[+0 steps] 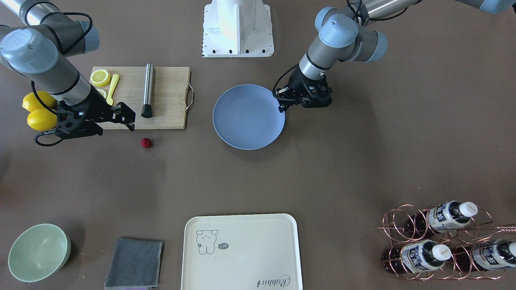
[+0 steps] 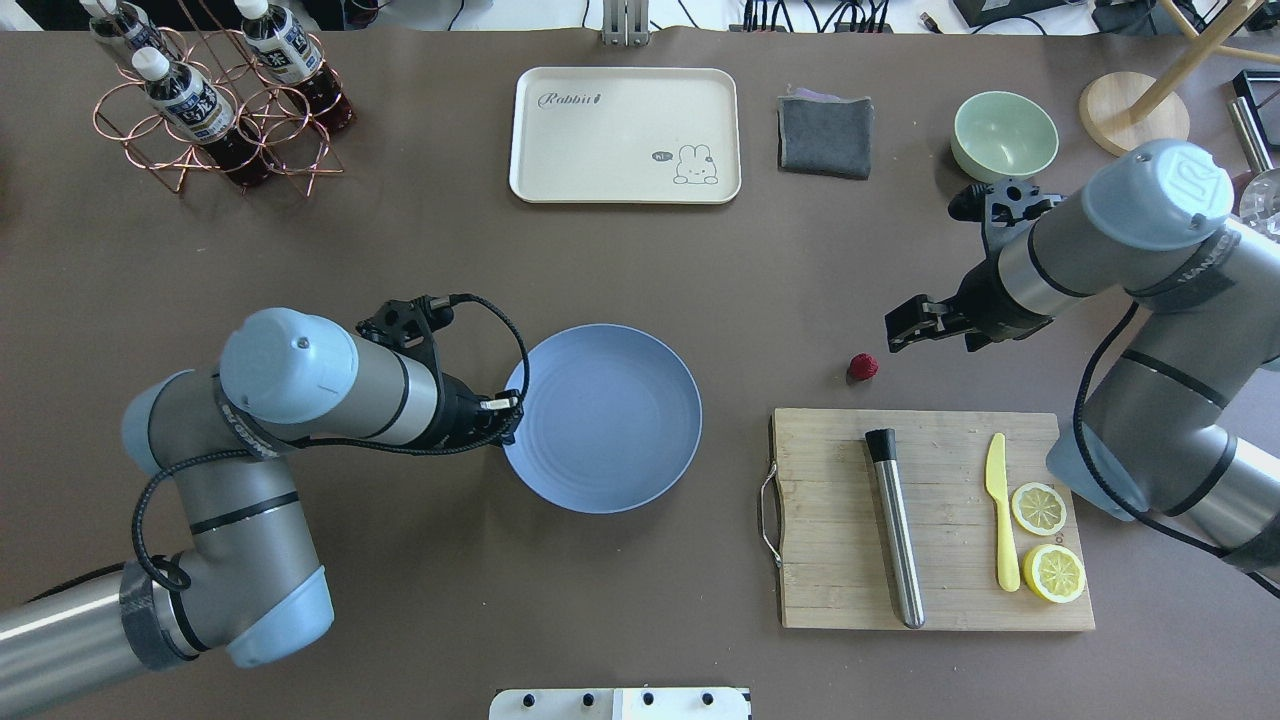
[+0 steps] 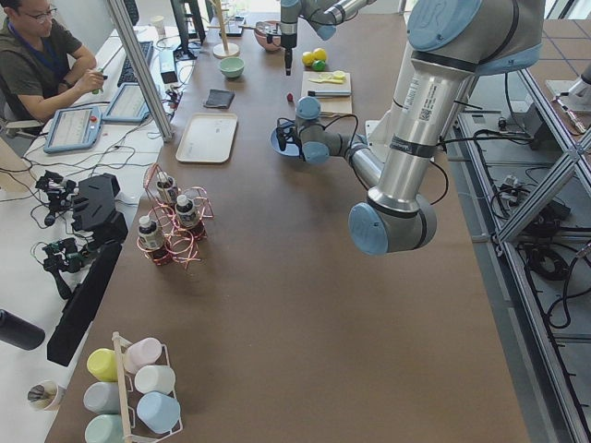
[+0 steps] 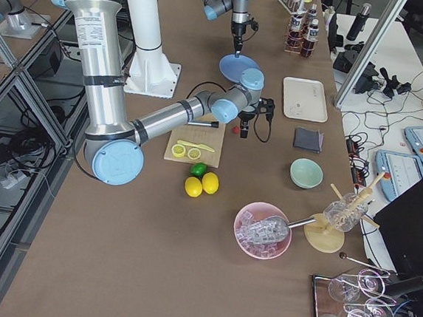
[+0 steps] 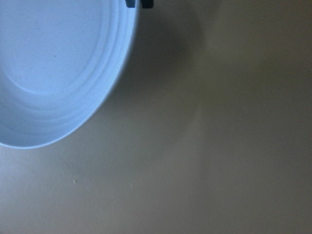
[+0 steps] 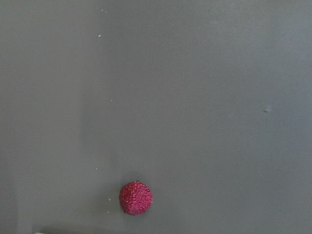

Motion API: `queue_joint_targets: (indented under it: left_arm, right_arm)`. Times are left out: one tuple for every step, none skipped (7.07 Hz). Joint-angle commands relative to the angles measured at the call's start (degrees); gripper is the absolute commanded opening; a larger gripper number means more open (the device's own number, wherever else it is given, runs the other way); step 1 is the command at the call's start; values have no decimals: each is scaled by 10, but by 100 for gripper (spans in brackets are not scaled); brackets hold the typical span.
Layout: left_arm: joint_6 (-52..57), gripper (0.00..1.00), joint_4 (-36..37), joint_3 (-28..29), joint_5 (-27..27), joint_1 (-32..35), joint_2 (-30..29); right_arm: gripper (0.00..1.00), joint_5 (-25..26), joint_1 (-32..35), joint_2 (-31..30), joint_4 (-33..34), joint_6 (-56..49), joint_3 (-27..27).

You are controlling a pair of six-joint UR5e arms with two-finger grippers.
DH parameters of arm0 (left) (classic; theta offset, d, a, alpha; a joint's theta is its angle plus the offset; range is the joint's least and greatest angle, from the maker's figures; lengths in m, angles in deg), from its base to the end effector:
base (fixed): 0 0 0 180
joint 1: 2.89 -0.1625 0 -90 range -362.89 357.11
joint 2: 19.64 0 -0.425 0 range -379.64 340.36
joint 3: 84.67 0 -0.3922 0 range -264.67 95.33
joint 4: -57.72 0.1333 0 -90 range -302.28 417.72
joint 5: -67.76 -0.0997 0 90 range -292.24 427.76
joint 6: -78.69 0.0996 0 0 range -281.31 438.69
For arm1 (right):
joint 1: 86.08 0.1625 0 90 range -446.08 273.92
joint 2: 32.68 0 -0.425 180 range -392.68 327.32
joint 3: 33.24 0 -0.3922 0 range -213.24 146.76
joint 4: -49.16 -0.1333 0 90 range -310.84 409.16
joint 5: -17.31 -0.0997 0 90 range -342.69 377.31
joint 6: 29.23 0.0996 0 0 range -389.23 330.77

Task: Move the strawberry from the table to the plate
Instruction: 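Push the blue plate inward with the left gripper while the right reaches the strawberry, then close the right gripper on the red strawberry and lift it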

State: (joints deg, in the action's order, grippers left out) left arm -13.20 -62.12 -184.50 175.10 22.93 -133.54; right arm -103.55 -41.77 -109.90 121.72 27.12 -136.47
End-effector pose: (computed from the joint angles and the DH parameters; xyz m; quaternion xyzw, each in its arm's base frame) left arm 0.5201 -0.3667 0.2863 -0.0174 0.5360 -0.1241 0.8349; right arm -0.3559 -0.4624 0.3985 0.0323 -0.4328 -0.0149 0.9008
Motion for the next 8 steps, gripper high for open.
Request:
queue_joint_targets:
  left_arm:
    - [-11, 0, 0, 7, -39, -45, -14]
    - [-21, 0, 0, 8, -39, -47, -18]
    - [-22, 0, 0, 8, -39, -47, -21]
    - [-23, 55, 0, 5, -39, -47, -21]
    - [-26, 78, 0, 3, -39, -47, -22]
    - [-26, 80, 0, 3, -39, -47, -23]
    - [-26, 80, 0, 3, -39, -47, -22]
    - [-26, 80, 0, 3, -39, -46, -23]
  right_arm:
    - [100, 46, -47, 31, 0, 30, 32]
    - [100, 59, -53, 39, 0, 31, 43]
    - [100, 60, -55, 55, 0, 30, 60]
    - [99, 67, -56, 66, -1, 28, 83]
    - [95, 77, -59, 67, -1, 27, 89]
    - [84, 80, -62, 67, -1, 30, 90]
    - [56, 82, -64, 67, -1, 31, 89]
    - [1, 80, -64, 68, -1, 30, 88]
